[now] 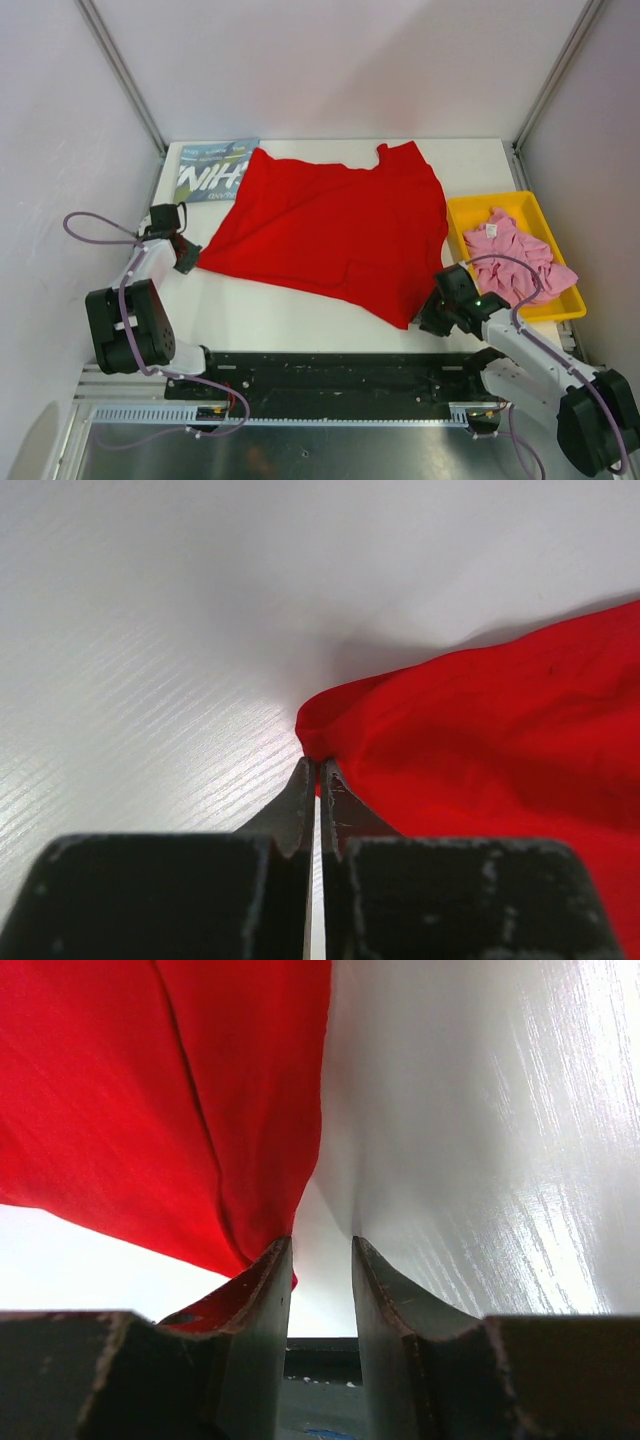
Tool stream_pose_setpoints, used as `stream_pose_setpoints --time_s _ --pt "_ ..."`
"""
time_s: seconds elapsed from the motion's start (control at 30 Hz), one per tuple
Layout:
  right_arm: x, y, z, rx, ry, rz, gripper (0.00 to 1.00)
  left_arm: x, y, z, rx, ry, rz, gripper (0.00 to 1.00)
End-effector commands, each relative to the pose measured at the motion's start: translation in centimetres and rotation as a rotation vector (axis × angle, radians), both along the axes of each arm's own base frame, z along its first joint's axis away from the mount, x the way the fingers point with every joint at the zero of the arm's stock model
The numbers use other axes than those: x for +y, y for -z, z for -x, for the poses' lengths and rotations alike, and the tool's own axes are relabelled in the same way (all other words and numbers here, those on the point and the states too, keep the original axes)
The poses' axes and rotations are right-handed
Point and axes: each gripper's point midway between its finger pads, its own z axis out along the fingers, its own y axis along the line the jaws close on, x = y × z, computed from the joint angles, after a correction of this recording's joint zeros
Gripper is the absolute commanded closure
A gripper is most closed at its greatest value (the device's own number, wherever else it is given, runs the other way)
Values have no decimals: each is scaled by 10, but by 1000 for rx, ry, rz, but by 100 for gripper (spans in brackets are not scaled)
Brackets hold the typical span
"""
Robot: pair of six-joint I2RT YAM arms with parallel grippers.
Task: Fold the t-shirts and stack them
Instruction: Flatten out the tshirt
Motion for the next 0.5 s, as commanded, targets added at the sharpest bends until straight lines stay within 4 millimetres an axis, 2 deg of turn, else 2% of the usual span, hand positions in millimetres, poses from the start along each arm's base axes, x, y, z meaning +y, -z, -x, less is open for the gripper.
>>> stream_pose_setpoints --time_s 0.0,0.2,0.47 --pt "-1 -8 -4 -43 48 -20 65 4 -24 -15 -79 18 -34 100" --pt "-9 -17 -1 -81 84 -9 64 4 -26 -15 -82 21 -37 100" --pt "-3 -17 -7 -84 73 -28 63 6 -26 -14 -82 19 -38 100"
